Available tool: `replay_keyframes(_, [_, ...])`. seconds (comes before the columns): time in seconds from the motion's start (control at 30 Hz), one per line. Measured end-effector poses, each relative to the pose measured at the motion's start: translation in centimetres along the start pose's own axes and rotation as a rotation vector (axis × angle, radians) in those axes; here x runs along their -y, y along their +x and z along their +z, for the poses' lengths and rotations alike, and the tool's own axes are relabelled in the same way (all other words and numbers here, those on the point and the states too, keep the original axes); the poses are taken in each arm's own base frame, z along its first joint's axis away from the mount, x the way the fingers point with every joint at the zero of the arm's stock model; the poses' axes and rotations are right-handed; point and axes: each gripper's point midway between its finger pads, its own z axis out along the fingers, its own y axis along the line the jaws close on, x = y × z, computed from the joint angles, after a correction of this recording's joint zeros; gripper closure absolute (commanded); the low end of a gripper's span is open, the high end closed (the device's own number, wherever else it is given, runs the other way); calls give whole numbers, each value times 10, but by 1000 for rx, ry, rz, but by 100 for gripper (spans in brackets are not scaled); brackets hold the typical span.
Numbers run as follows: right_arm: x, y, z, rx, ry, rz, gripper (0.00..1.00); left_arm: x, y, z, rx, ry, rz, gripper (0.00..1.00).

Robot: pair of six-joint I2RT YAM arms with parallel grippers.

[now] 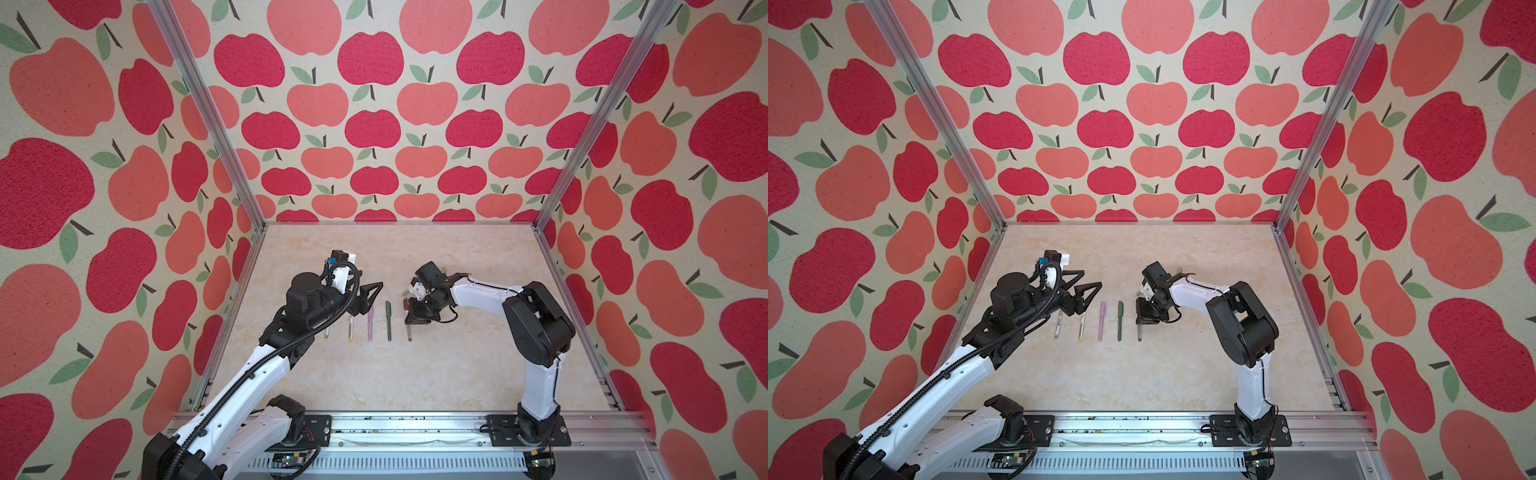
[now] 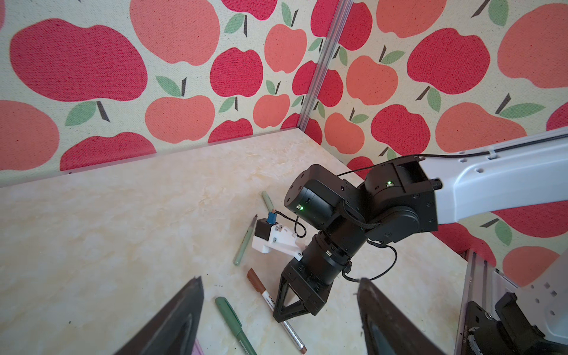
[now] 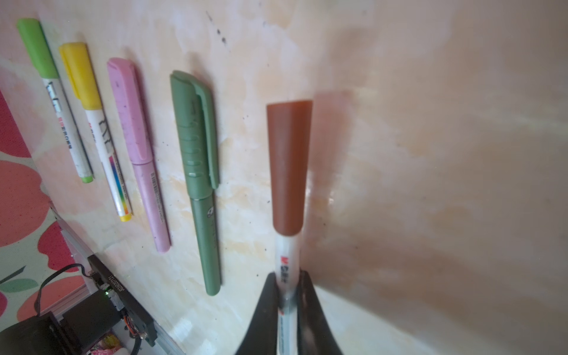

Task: Insert the pens into the pen caps
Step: 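Lower the capped marker with the right gripper beside the green pen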

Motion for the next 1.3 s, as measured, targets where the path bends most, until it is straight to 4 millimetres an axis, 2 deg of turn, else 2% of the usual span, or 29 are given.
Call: replay_keyframes(1.3, [4,-7,0,21,32,25,79,-2,-4,-4,15,-8,-1,19])
